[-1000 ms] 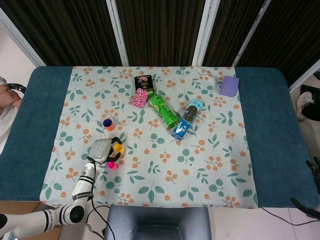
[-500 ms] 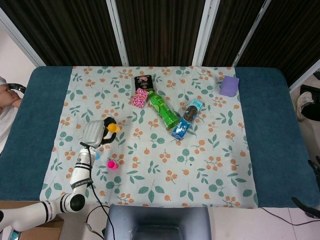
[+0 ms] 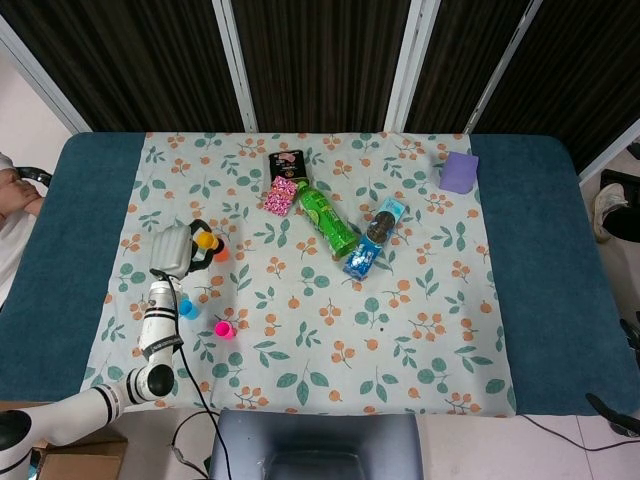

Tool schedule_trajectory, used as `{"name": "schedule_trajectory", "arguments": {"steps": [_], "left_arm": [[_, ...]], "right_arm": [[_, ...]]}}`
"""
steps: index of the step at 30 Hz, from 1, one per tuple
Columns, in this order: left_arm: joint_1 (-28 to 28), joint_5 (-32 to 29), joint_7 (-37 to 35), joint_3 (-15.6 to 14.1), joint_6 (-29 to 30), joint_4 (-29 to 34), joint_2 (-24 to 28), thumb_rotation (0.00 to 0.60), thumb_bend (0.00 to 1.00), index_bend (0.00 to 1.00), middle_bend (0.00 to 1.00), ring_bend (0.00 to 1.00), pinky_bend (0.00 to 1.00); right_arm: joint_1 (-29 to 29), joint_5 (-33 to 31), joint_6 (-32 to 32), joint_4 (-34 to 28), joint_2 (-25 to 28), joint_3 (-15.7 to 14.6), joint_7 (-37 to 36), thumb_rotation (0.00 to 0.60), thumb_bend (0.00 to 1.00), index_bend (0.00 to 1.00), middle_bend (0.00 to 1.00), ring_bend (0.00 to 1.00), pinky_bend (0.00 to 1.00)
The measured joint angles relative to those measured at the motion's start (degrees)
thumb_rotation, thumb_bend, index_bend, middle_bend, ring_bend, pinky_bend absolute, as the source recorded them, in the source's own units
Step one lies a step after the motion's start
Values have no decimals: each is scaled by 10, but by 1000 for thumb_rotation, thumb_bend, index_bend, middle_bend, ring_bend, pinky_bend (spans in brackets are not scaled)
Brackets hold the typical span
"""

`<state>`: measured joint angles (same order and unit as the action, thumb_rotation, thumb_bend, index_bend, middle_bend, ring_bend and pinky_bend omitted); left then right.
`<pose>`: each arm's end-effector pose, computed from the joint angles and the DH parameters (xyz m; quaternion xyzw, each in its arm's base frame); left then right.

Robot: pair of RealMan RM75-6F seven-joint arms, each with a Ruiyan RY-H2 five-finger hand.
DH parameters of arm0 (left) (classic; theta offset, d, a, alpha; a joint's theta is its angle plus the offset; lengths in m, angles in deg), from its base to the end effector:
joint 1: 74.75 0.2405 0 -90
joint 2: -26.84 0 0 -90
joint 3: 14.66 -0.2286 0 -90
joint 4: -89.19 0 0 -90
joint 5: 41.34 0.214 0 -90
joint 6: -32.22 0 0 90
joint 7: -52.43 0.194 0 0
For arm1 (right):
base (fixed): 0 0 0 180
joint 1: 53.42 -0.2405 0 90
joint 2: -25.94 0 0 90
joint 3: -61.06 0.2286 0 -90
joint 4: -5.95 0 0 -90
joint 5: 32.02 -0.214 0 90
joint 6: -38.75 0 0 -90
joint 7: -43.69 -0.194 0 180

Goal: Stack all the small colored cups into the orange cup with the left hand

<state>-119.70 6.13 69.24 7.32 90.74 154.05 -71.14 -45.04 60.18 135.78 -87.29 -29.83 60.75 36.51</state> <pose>-0.1651 0.4504 0.0028 -0.5654 -0.4691 -0.4055 0.5439 -0.3061 -0.1483 0.2013 0.5582 -0.3848 0.3845 0.6266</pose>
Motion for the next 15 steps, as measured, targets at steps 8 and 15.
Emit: {"name": "schedule_trajectory", "arguments": {"steps": [8,15], "left_arm": [[-5,4,3,-8,-7,-22,-17,600,369,493,1000,1000,1000],[-7,-13,23,-12,-25,-20,-16,600,368,0,1000,1000,1000]], "right_arm": [[0,0,1,0,0,0,0,600,190,0,0,0,0],[1,1,1,1,0,0,-1,600,190,0,0,0,0]]}}
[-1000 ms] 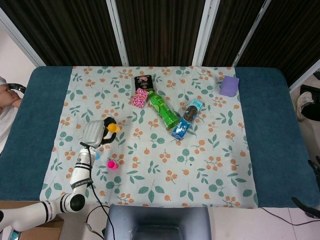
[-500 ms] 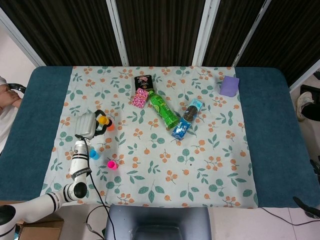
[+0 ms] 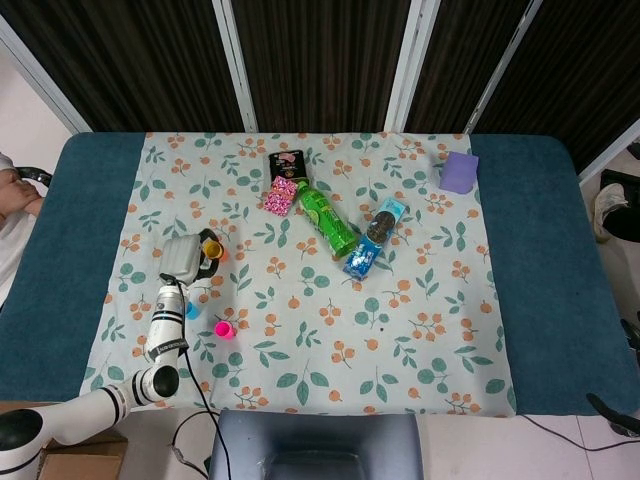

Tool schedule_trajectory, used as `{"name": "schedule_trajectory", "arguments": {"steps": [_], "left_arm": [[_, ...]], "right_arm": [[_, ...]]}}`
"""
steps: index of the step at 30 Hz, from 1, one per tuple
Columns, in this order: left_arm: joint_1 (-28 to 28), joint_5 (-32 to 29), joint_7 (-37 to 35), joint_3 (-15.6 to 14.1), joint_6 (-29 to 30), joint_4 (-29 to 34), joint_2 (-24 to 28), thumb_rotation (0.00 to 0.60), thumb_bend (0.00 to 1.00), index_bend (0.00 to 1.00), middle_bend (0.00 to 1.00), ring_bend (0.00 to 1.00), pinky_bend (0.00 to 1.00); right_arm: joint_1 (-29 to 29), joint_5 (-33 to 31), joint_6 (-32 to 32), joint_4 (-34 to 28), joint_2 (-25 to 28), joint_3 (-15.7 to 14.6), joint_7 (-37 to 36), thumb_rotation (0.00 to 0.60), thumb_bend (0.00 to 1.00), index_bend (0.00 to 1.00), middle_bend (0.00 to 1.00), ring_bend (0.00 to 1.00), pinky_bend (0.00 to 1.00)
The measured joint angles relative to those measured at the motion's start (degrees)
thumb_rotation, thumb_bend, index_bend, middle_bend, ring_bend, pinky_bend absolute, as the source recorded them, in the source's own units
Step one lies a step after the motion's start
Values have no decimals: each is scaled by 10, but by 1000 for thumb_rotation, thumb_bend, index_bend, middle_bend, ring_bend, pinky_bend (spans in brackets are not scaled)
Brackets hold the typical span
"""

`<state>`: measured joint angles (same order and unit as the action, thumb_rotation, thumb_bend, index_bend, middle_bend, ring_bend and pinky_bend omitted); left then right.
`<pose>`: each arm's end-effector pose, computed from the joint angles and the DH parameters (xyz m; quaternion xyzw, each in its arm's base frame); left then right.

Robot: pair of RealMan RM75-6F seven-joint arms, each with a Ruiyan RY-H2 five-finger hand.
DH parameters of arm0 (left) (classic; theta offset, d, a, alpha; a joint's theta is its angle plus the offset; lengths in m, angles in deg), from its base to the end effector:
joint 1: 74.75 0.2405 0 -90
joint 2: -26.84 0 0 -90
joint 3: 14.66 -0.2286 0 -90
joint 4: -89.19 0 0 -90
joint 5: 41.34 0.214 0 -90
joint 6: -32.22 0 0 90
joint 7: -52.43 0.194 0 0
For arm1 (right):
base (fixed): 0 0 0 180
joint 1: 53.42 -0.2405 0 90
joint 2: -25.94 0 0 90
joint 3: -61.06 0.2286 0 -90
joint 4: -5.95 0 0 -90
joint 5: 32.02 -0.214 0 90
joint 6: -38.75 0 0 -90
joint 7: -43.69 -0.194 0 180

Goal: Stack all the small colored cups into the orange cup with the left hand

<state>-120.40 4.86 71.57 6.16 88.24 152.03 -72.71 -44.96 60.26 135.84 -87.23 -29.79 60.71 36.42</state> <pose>-0.1689 0.4481 -0.0152 -0.5878 -0.4707 -0.3755 0.5403 -0.3062 -0.1478 0.2015 0.5584 -0.3848 0.3844 0.6264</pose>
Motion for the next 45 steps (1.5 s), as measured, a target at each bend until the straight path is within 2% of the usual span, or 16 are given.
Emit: {"name": "schedule_trajectory", "arguments": {"steps": [4,10,13,17,20,23,28,35,45], "left_arm": [[6,10,-1,-3,8,27,13,600,362,0,1000,1000,1000],[36,39,-5,-20,32,141,70,600,354,10,1000,1000,1000],[63,62,-8,-41,48,225,117,600,352,44,1000,1000,1000],[115,110,-18,-94,71,331,190,600,351,71,1000,1000,1000],[151,149,-38,-134,83,365,220,600,351,81,1000,1000,1000],[168,168,-54,-158,87,365,224,600,351,100,1000,1000,1000],[174,168,-61,-163,86,322,204,600,352,152,1000,1000,1000],[185,165,-95,-157,87,233,150,600,357,244,1000,1000,1000],[186,163,-123,-137,72,186,124,600,357,346,1000,1000,1000]], "right_arm": [[0,-1,0,0,-1,0,2,600,190,0,0,0,0],[-1,4,-3,0,-2,-2,7,600,190,0,0,0,0],[-2,6,-7,0,-4,-4,14,600,190,0,0,0,0],[-4,9,-11,-2,-7,-6,21,600,190,0,0,0,0],[-5,12,-12,-3,-8,-7,25,600,190,0,0,0,0],[-6,14,-12,-2,-9,-8,26,600,190,0,0,0,0],[-5,15,-10,-1,-9,-9,24,600,190,0,0,0,0],[-4,15,-8,0,-10,-8,23,600,190,0,0,0,0],[-4,14,-7,-1,-10,-8,24,600,190,0,0,0,0]]}}
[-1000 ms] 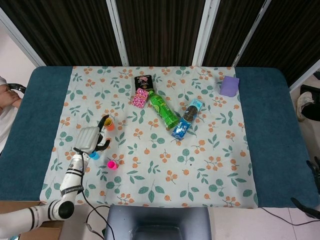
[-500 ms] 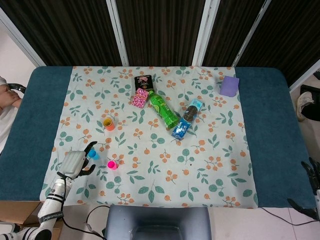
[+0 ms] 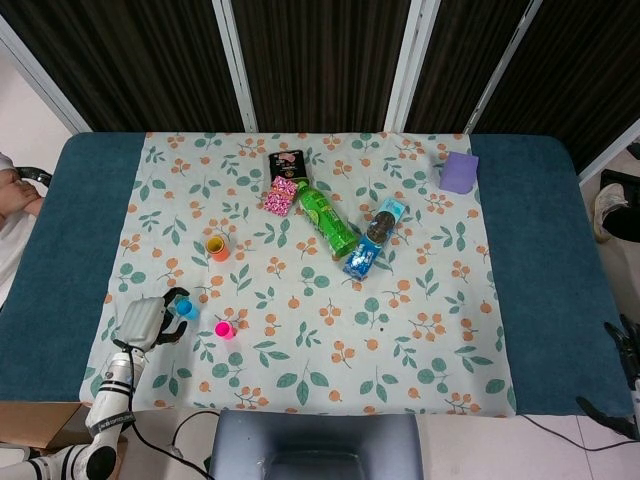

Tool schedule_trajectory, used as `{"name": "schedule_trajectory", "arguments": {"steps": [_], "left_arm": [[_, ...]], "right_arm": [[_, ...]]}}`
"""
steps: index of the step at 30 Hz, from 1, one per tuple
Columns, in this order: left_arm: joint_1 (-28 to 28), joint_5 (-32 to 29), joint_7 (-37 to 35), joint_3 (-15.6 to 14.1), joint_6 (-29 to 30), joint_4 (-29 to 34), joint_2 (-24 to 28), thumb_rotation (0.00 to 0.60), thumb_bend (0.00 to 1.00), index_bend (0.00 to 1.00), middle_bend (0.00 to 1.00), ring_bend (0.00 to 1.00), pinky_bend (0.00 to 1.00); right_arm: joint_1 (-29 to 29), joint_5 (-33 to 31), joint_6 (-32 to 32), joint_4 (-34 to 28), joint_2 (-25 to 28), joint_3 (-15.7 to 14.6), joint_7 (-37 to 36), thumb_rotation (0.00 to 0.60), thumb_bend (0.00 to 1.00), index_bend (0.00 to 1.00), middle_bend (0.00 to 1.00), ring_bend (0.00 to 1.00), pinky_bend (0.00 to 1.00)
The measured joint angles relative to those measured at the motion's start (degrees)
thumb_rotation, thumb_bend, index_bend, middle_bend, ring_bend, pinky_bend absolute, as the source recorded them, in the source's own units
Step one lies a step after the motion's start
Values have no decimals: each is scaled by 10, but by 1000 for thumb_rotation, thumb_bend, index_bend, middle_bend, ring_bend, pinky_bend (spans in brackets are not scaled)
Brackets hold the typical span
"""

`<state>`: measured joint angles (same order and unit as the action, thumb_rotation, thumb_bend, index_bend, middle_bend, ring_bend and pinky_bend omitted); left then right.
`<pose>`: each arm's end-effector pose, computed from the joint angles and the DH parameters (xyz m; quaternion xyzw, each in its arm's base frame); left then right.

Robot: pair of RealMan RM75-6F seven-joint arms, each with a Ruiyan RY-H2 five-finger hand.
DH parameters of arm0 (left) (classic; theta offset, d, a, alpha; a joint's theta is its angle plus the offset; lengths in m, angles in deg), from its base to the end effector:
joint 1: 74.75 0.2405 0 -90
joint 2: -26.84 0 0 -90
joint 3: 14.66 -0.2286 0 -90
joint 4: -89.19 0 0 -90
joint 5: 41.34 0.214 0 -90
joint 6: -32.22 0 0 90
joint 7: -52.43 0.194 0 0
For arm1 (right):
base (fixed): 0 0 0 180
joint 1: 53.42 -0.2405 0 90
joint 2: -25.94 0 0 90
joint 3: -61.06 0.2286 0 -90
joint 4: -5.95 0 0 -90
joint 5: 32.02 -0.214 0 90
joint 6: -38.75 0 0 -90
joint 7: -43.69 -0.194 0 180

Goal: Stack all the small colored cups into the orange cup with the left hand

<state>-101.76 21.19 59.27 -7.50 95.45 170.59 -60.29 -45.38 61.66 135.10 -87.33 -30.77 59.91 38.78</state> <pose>-0.2402 0.3336 -0.0062 -0.6098 -0.5070 -0.3615 0.4902 -0.3024 -0.1477 0.1899 0.5745 -0.3826 0.3764 0.6180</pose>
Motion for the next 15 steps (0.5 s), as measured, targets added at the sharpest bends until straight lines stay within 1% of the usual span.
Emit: {"name": "schedule_trajectory", "arguments": {"steps": [2,10,12,15], "left_arm": [[-1,-1,-1,4,-1,-9,-5,600,357,365,1000,1000,1000],[-5,-5,-5,12,-18,-16,-13,600,357,365,1000,1000,1000],[-6,-4,-6,14,-19,-18,-15,600,357,377,1000,1000,1000],[-6,-3,-6,17,-17,-22,-18,600,356,466,1000,1000,1000]], "right_arm": [[0,1,0,0,0,0,-2,600,190,0,0,0,0],[0,-1,1,0,-1,1,0,600,190,0,0,0,0],[0,-2,1,0,-1,1,0,600,190,0,0,0,0],[0,-1,1,0,-1,1,-1,600,190,0,0,0,0]]}}
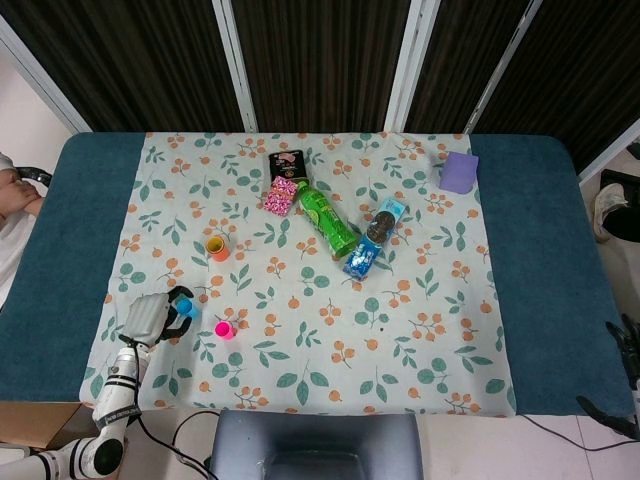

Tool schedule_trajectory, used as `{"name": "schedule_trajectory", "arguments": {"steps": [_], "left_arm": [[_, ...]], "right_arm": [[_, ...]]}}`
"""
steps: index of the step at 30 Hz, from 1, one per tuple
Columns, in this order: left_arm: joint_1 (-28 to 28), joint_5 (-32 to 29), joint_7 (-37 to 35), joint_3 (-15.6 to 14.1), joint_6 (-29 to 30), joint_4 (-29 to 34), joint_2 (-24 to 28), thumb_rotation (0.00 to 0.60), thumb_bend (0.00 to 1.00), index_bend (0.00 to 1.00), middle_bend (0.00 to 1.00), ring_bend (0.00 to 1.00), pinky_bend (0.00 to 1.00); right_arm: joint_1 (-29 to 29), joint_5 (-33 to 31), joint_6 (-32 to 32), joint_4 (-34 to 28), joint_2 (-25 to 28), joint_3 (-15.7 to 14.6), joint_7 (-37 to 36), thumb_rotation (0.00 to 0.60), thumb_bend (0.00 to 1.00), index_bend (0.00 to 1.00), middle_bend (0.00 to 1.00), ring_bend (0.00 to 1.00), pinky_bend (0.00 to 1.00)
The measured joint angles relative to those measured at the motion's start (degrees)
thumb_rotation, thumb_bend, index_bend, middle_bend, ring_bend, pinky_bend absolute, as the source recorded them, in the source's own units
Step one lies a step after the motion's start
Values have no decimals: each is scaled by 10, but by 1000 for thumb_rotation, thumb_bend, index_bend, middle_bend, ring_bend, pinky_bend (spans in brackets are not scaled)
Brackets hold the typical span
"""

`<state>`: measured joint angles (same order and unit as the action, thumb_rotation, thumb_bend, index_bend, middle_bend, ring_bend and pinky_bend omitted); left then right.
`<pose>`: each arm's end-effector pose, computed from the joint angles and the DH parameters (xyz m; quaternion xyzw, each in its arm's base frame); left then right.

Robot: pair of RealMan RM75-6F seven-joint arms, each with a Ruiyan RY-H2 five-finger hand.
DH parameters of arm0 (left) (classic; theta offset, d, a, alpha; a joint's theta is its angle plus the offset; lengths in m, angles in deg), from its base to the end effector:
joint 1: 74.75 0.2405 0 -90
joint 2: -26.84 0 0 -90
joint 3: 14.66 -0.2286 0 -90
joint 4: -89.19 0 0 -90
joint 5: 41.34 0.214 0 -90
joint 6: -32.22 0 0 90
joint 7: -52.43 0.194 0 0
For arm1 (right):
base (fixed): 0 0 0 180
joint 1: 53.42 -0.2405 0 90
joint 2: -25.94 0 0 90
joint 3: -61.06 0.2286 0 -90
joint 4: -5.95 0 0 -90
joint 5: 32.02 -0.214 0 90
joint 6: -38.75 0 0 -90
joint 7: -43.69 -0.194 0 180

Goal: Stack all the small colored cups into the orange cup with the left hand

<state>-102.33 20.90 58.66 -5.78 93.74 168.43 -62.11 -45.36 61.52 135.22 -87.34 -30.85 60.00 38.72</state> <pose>-0.2372 0.3420 -0.0124 -0.6044 -0.5136 -0.3669 0.4861 -0.3024 -0.1479 0.1903 0.5726 -0.3825 0.3777 0.6190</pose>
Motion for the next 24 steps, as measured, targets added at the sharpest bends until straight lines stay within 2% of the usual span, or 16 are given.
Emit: {"name": "schedule_trajectory", "arguments": {"steps": [2,5,10,13,18,24], "left_arm": [[1,0,-1,1,1,-3,-1,600,357,541,1000,1000,1000],[1,0,-1,3,0,-7,-2,600,360,598,1000,1000,1000],[0,3,-8,15,5,-5,0,600,366,627,1000,1000,1000],[-8,4,-15,38,13,3,2,600,366,633,1000,1000,1000],[-46,1,-22,101,29,0,-17,600,366,634,1000,1000,1000],[-117,-21,11,144,23,-84,-77,600,364,634,1000,1000,1000]], "right_arm": [[0,0,1,0,0,0,-1,600,190,0,0,0,0],[0,0,0,0,0,0,-1,600,190,0,0,0,0],[0,0,0,0,0,0,0,600,190,0,0,0,0],[-1,-1,-3,0,-1,0,4,600,190,0,0,0,0],[-3,-2,-7,-2,-3,0,10,600,190,0,0,0,0],[-3,-10,-8,-2,-1,3,5,600,190,0,0,0,0]]}}
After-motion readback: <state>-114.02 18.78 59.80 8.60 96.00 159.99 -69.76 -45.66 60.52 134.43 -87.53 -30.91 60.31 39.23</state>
